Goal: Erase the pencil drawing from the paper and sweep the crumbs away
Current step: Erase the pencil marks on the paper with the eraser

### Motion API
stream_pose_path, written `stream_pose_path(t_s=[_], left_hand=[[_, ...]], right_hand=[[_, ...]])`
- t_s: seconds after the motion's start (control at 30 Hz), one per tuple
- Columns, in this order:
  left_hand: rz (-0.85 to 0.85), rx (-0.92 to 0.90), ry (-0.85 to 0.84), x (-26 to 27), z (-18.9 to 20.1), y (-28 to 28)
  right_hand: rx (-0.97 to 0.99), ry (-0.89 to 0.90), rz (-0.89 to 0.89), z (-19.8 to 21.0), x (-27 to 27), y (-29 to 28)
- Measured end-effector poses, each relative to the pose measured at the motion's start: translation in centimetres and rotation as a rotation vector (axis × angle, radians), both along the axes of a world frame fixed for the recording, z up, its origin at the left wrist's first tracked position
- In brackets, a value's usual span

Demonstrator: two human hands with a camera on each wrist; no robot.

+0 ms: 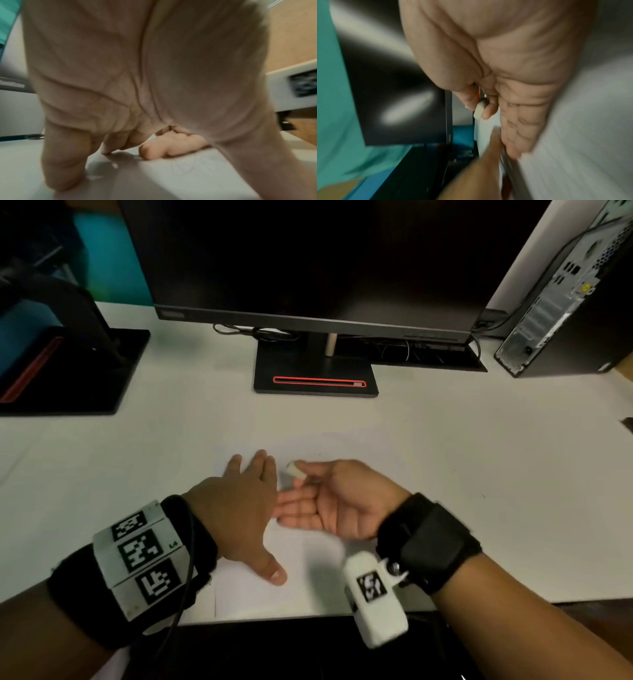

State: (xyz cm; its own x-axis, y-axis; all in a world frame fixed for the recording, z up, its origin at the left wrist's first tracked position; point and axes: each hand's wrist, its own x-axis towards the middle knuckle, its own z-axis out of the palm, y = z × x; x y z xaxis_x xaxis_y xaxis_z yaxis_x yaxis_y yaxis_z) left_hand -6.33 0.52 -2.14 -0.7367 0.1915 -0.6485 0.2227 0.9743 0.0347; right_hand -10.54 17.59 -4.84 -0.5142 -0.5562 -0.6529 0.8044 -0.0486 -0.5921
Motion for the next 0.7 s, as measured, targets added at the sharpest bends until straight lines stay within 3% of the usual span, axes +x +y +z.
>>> stream_pose_path(t_s=[0.17,0.23,0.3,0.37,0.43,0.5,0.53,0.7], left_hand=[[0.014,-0.014,-0.021,0.1,0.1,0.0],[0.011,-0.022,-0.014,0.0,0.0,0.0],[0.009,-0.031,-0.019,0.0,0.0,0.1],[0.012,-0.043,-0.033,-0.2,0.0,0.2],[0.018,-0.041,-0.028,-0.2,-0.2,0.2],[0.020,-0.029,-0.021,-0.1,-0.2,0.1],[0.016,-0.028,-0.022,-0.1,-0.1,0.0],[0.003,-0.035,-0.019,0.0,0.0,0.1]], right_hand=[[-0.005,0.155,-0.764,-0.3,-6.3,3.4],[0.006,0.201,-0.919,0.2,-6.5,4.7],[-0.044,0.196,-0.868,0.8,-5.0,4.1],[-0.062,0.125,-0.573,0.8,-2.7,2.1],[-0.020,0.055,-0.164,0.2,-1.3,0.7],[-0.013,0.032,-0.034,-0.3,-1.8,0.7],[-0.025,0.022,-0.122,-0.4,-2.8,1.3],[-0.008,0.169,-0.894,0.4,-6.5,7.2]])
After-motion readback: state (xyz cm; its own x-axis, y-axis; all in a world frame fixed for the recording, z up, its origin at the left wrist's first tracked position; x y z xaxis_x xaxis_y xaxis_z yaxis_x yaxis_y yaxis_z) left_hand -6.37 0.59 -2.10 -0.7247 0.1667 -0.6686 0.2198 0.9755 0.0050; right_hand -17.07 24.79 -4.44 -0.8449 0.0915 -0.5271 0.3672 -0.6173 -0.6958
